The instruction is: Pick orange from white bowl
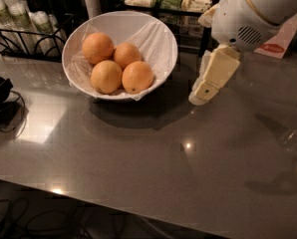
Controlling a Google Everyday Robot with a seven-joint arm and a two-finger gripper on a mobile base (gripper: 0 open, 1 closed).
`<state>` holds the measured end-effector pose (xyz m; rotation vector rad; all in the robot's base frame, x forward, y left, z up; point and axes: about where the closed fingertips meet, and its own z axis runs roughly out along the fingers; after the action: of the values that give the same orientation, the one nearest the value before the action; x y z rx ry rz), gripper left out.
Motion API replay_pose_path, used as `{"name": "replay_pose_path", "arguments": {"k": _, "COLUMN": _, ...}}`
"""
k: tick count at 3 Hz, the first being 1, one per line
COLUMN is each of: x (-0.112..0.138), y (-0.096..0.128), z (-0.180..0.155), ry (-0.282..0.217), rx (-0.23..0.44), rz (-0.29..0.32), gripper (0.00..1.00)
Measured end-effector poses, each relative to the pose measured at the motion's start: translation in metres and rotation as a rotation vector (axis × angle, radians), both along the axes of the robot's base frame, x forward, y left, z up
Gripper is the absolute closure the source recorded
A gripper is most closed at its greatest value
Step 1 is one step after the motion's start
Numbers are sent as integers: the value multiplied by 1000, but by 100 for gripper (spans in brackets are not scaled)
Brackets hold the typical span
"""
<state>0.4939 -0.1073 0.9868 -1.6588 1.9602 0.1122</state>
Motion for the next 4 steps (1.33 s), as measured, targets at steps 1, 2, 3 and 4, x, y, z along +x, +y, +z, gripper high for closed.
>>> {"name": "replay_pose_path", "arguments": {"k": 1, "x": 21, "y": 44, "z": -11, "ry": 23, "rx": 65, "rz": 55, "gripper": 0}}
{"name": "replay_pose_path", "arguments": {"k": 2, "x": 21, "y": 44, "z": -11, "ry": 23, "rx": 65, "rz": 55, "gripper": 0}}
{"name": "replay_pose_path", "arguments": {"k": 3, "x": 32, "y": 55, "z": -17, "ry": 14, "rx": 126, "rz": 45, "gripper": 0}}
{"name": "replay_pose_path", "arguments": {"k": 4, "x": 45, "y": 77, "z": -18, "ry": -10, "rx": 227, "rz": 28, "gripper": 0}}
